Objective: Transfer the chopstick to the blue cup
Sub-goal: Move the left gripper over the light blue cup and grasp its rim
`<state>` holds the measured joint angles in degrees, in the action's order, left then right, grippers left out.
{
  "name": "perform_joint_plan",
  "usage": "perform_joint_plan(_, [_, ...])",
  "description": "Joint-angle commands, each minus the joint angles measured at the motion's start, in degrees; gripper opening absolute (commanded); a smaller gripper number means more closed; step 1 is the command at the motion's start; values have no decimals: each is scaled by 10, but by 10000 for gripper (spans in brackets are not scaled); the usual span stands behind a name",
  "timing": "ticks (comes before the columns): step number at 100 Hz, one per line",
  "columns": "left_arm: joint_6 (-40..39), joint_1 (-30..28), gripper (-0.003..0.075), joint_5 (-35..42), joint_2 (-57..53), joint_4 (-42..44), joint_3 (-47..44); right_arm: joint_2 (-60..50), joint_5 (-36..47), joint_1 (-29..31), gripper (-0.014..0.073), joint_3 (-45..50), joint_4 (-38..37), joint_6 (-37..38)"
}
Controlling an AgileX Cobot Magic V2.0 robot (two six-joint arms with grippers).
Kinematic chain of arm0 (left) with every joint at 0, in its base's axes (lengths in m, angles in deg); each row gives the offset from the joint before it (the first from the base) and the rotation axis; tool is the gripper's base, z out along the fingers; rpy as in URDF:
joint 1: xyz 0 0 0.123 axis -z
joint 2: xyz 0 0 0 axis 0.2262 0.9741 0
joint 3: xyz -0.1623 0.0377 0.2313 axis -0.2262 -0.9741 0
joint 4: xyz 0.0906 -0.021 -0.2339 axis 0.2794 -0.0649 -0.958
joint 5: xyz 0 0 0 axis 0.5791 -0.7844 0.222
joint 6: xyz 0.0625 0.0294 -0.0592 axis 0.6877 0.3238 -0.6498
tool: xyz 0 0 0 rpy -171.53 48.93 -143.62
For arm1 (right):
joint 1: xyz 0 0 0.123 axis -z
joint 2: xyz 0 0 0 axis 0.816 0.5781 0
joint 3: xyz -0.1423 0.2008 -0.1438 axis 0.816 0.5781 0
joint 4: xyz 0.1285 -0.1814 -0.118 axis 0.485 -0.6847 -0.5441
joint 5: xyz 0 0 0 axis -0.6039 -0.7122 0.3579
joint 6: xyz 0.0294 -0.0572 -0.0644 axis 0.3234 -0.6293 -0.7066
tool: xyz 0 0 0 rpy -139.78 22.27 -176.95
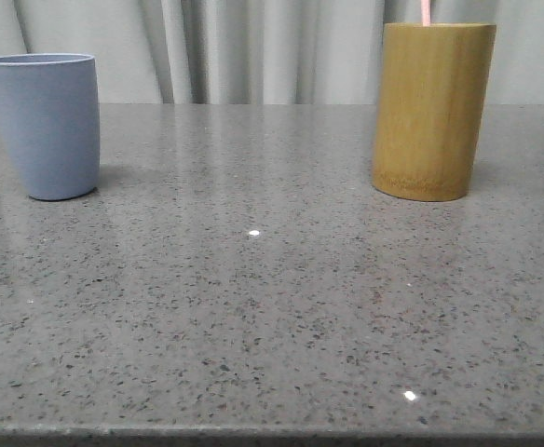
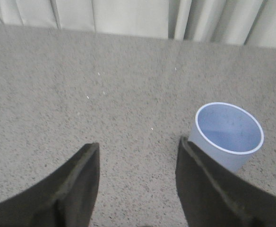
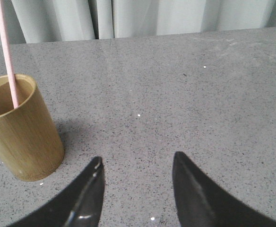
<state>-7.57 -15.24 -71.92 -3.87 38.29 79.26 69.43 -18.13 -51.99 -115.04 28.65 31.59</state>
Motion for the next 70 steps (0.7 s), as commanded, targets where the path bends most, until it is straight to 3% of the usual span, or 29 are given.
perform_joint_plan(1, [3, 0, 368, 8, 40, -23, 54, 5, 44, 2, 359, -20, 0, -3])
perform_joint_plan(32, [32, 36, 368, -144, 215, -31, 239, 5, 46, 2, 359, -20, 5, -3])
perform_joint_plan(50, [32, 81, 368, -187, 307, -26, 314, 5, 46, 2, 359, -20, 5, -3])
perform_joint_plan(70, [32, 93, 368, -230, 388, -26, 374, 5, 46, 2, 359, -20, 5, -3])
